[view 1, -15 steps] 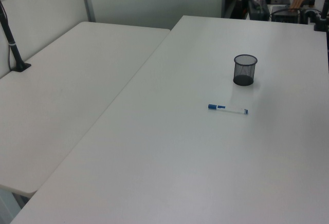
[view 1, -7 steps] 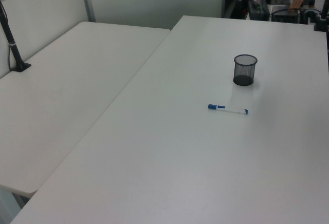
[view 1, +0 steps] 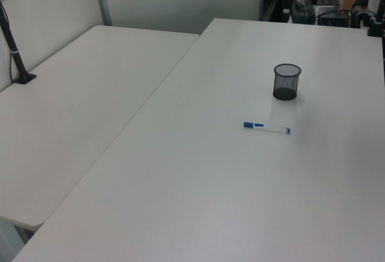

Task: Insert the marker
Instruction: 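Move the open gripper toward the blue-capped white marker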

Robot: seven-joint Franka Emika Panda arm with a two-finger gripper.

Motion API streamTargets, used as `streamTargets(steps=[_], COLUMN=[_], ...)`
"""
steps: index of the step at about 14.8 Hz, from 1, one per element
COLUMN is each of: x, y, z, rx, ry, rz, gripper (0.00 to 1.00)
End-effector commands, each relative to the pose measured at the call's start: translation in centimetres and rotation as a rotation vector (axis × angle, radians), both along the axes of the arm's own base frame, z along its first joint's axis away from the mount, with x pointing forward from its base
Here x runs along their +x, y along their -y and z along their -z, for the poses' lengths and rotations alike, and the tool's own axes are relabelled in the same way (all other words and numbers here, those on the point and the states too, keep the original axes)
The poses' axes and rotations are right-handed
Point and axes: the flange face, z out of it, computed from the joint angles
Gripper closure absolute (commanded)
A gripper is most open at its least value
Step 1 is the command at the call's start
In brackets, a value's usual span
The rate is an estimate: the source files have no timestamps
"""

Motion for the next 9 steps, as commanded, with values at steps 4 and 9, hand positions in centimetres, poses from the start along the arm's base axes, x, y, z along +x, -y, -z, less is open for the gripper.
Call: streamTargets(steps=[4, 9], x=[0.7, 2.8], y=[-8.5, -13.0], z=[7.0, 15.3], rx=[-0.060, -0.082], ry=[-0.193, -0.224], rz=[-0.164, -0.073], gripper=[0.00, 0.00])
